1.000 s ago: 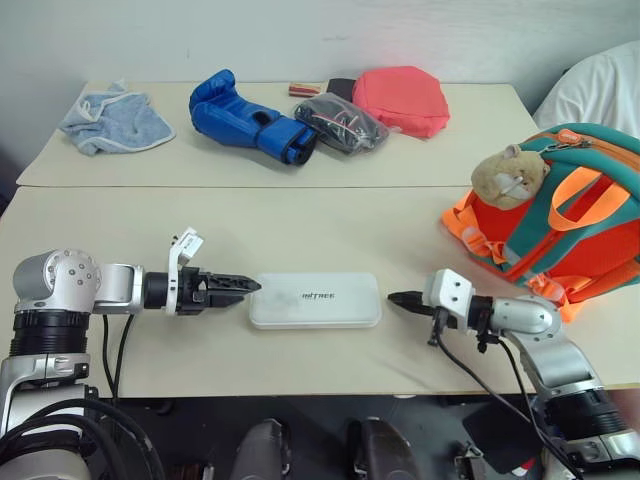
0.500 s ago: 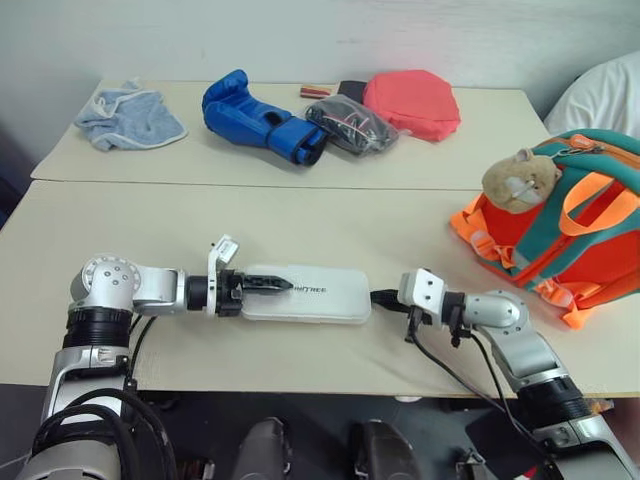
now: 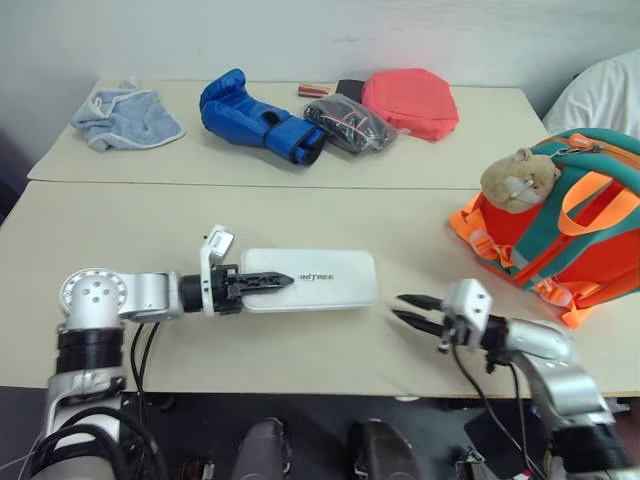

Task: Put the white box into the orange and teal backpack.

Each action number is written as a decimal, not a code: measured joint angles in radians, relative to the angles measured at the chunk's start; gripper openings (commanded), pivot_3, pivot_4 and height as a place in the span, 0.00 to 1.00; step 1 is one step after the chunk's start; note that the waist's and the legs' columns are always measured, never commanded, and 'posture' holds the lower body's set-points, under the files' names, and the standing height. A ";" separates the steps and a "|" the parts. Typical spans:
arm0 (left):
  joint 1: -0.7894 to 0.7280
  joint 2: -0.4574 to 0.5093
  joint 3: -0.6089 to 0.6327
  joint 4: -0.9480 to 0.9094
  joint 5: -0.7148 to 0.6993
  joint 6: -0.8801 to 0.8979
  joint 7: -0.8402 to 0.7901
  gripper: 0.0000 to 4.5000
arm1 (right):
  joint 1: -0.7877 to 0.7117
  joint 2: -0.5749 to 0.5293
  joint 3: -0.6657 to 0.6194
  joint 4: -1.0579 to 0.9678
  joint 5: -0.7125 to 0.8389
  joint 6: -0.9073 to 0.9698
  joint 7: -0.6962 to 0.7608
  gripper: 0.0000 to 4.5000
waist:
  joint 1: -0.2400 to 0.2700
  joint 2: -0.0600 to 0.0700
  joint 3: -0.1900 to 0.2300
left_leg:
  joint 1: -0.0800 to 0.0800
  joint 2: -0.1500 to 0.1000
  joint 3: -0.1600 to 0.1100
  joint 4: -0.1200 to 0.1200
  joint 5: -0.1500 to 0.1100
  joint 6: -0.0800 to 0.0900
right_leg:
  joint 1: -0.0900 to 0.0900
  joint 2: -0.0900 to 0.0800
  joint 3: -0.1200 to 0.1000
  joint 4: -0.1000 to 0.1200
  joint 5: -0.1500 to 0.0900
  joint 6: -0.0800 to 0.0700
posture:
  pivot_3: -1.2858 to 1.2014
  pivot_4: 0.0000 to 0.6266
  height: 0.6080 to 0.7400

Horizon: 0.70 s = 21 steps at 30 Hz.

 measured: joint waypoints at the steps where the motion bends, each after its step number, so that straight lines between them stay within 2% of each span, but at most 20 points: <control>1: 0.049 0.026 -0.015 -0.076 0.061 -0.088 -0.092 0.27 | 0.050 -0.004 -0.053 -0.031 0.018 0.007 -0.018 0.56 | 0.001 0.000 0.000 | 0.001 0.000 0.001 -0.002 0.000 -0.001 | 0.000 0.000 0.000 -0.002 0.000 -0.001 | 0.52 0.24 1.00; 4: 0.167 0.013 -0.024 -0.185 0.225 -0.409 -0.365 0.27 | 0.208 0.003 -0.205 -0.120 0.069 0.044 -0.081 0.78 | 0.010 0.001 -0.001 | 0.002 0.000 0.002 -0.006 0.002 -0.003 | 0.000 0.001 0.000 -0.006 -0.001 -0.002 | 0.52 0.24 1.00; 7: 0.206 -0.028 -0.001 -0.204 0.319 -0.633 -0.497 0.27 | 0.313 0.025 -0.330 -0.169 0.107 0.064 -0.141 0.99 | 0.014 0.002 -0.001 | 0.002 0.000 0.002 -0.008 0.002 -0.002 | 0.000 0.001 0.001 -0.007 -0.001 -0.002 | 0.52 0.24 1.00; 10: 0.217 -0.031 0.015 -0.210 0.370 -0.737 -0.559 0.27 | 0.362 0.063 -0.431 -0.195 0.152 0.090 -0.207 0.99 | 0.011 0.002 -0.001 | 0.003 0.000 0.002 -0.008 0.001 -0.002 | 0.000 0.000 0.002 -0.007 -0.001 -0.002 | 0.52 0.24 1.00; 14: 0.228 -0.031 0.012 -0.217 0.412 -0.791 -0.589 0.27 | 0.326 0.069 -0.498 -0.201 0.227 0.144 -0.267 0.99 | -0.001 0.002 -0.001 | 0.003 0.001 0.002 -0.009 0.001 -0.001 | 0.000 0.000 0.002 -0.007 -0.001 -0.002 | 0.52 0.24 1.00; 21: 0.277 -0.014 0.029 -0.287 0.408 -0.789 -0.601 0.27 | 0.098 0.018 -0.416 -0.099 0.205 0.204 -0.308 0.99 | 0.000 0.002 -0.001 | 0.003 0.001 0.002 -0.009 0.001 0.000 | -0.001 0.000 0.002 -0.006 -0.001 -0.002 | 0.52 0.24 1.00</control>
